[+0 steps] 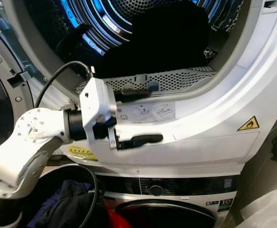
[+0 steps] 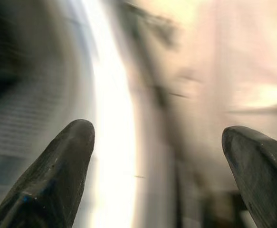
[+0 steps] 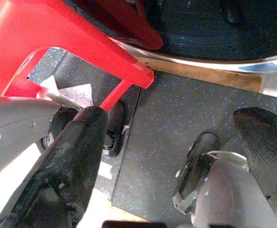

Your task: Clothes washing

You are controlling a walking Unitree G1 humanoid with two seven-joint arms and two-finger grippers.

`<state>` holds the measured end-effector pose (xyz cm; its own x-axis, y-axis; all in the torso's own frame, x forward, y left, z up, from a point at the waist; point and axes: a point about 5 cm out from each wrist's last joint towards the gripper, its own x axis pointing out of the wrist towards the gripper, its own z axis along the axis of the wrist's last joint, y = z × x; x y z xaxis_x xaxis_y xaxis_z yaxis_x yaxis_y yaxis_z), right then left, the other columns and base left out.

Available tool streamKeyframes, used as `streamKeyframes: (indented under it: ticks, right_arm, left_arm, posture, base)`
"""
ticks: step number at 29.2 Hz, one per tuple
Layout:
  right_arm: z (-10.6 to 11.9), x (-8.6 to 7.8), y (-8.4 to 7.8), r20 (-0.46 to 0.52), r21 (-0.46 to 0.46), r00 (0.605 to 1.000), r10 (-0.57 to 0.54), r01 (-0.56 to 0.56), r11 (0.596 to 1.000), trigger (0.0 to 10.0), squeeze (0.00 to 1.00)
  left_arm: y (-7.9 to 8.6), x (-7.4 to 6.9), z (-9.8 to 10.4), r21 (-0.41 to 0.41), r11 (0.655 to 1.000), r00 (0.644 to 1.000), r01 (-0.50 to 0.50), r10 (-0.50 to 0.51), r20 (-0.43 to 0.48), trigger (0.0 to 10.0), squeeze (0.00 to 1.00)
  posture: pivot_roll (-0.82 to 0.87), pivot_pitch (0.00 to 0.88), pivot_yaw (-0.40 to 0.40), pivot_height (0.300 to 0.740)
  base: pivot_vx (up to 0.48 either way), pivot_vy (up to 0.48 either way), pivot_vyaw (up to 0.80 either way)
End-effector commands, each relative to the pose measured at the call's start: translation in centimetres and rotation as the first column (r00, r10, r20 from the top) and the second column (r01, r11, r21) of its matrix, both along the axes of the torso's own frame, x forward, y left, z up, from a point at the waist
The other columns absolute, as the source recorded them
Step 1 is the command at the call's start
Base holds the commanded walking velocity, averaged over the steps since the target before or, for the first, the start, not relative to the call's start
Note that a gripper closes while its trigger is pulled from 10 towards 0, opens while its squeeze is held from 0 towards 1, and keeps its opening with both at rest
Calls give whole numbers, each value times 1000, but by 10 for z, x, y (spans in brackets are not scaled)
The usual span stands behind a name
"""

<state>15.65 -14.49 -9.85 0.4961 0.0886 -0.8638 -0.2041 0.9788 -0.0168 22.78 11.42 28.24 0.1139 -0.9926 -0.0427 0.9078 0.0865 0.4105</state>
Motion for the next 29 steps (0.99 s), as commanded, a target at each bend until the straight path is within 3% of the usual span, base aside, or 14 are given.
streamKeyframes:
  ticks: [1,4,6,7,8,10,12,16,22,24,25,26,28,29]
  right_arm:
    - [0,-1,10,-2,16,1000,27,-27,999,10000,0]
    - [0,0,12,0,20,999,37,-37,999,10000,0]
    - [1,2,14,4,21,999,48,-48,999,10000,0]
    - [1,2,14,4,21,999,48,-48,999,10000,0]
    - [1,2,14,5,20,999,49,-49,999,10000,0]
    - [1,3,15,6,19,999,50,-50,999,10000,0]
    - [2,4,15,8,19,999,52,-52,998,10000,0]
    - [2,5,12,9,13,999,45,-45,999,10000,0]
    - [1,4,9,7,7,1000,19,-19,1000,10000,0]
    - [1,2,10,1,10,1000,25,-25,1000,10000,0]
    - [1,2,10,1,10,1000,25,-25,1000,10000,0]
    - [0,1,10,-1,9,1000,26,-26,1000,10000,0]
    - [0,1,10,-2,9,1000,26,-26,1000,10000,0]
    - [0,1,10,-4,6,999,40,-40,999,10000,0]
  left_arm:
    - [0,-8,-5,34,998,995,61,-59,-75,10000,0]
    - [2,-14,-24,100,992,984,81,-63,-167,10000,0]
    - [6,-11,-55,169,985,969,30,13,-248,10000,0]
    - [6,-11,-55,169,985,969,30,13,-248,10000,0]
    - [8,-9,-77,216,976,957,4,58,-283,10000,0]
    - [10,-9,-93,275,961,952,-12,96,-292,10000,0]
    - [10,-12,-116,284,959,913,-9,124,-388,10000,0]
    - [14,-7,-145,333,940,891,-74,212,-402,10000,0]
    - [25,14,-179,329,885,808,-331,445,-386,10000,0]
    - [32,20,-193,355,819,744,-451,564,-358,10000,0]
    - [32,20,-193,355,819,744,-451,564,-358,10000,0]
    - [39,25,-199,358,762,676,-539,645,-356,10000,0]
    - [46,29,-203,353,707,610,-613,707,-358,10000,0]
    - [57,34,-205,359,621,543,-697,784,-301,10000,0]
  posture:
    - [32,0,175,740]
    - [32,0,175,740]
    - [37,0,174,740]
    - [37,0,174,740]
    - [31,0,180,740]
    - [28,0,181,740]
    - [23,0,183,740]
    - [23,0,186,740]
    - [13,0,191,740]
    - [9,0,190,740]
    - [9,0,190,740]
    - [17,0,189,740]
    - [20,0,180,740]
    - [22,0,176,740]
  base:
    - [0,0,0]
    - [0,0,0]
    - [0,0,0]
    - [0,0,0]
    - [0,0,0]
    - [0,0,0]
    - [0,0,0]
    - [0,0,0]
    - [0,0,0]
    - [0,0,0]
    - [0,0,0]
    - [0,0,0]
    - [0,0,0]
    - [0,0,0]
